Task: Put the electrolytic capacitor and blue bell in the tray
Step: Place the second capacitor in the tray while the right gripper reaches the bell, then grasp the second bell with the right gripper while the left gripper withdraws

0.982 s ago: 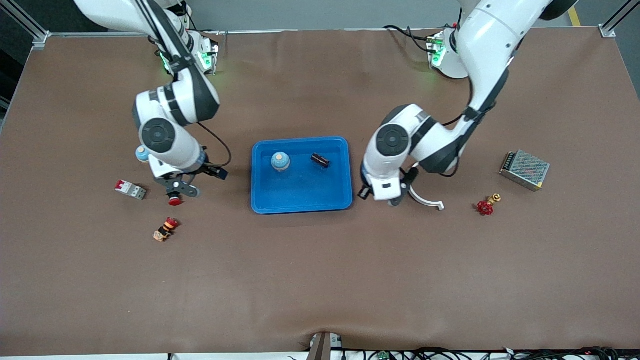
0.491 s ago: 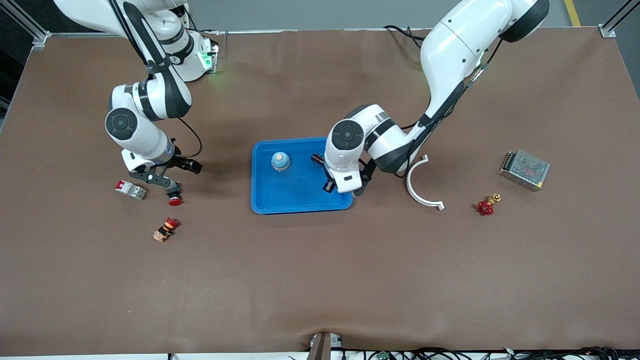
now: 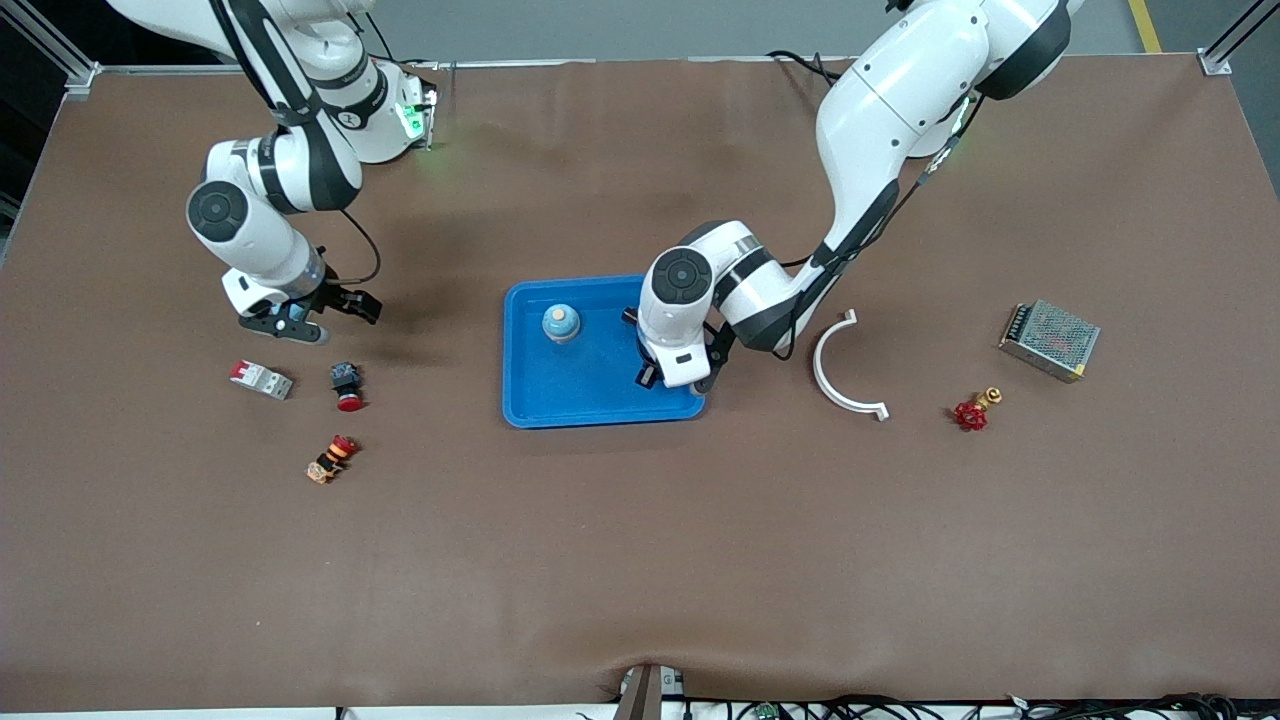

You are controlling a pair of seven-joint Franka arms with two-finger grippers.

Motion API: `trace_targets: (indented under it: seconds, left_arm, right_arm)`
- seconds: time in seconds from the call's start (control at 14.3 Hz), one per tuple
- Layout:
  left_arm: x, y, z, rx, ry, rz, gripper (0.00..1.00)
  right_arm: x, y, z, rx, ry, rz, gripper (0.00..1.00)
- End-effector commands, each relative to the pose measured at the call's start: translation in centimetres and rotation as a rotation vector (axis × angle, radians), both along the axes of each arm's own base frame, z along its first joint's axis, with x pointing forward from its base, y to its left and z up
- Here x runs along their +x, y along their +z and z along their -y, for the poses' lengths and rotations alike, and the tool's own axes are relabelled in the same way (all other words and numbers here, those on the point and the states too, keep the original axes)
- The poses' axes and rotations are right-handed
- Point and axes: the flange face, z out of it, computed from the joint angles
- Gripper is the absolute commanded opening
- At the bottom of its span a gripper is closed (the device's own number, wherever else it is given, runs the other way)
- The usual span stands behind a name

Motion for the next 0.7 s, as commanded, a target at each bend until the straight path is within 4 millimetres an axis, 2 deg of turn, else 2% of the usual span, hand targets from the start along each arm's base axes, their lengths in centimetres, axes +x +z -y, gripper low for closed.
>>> trace_targets:
  seconds: [0.0, 0.07, 0.28, 0.49, 0.63]
  left_arm:
    - [0.9, 0.4, 0.6, -0.007, -0.001, 0.031, 1.0]
    - [1.4, 1.3, 0.6, -0.014, -0.008, 0.047, 1.0]
    - [3.8, 6.1, -0.5, -0.011, -0.044, 0.111, 1.0]
    - [5.5, 11.9, -3.5, 0.079, -0.264, 0.133, 1.0]
    - [7.0, 16.7, -7.0, 0.129, -0.406, 0.132, 1.0]
  right_arm:
    - [-2.4, 0.0, 2.8, -0.001, 0.039, 0.041, 1.0]
    - [-2.8, -0.3, 4.2, 0.001, 0.05, 0.046, 1.0]
    - [-3.4, -0.4, 8.8, 0.002, 0.098, 0.047, 1.0]
    - [-4.5, -0.6, 13.3, 0.003, 0.137, 0.046, 1.0]
    - [-6.0, -1.4, 14.2, -0.001, 0.12, 0.065, 1.0]
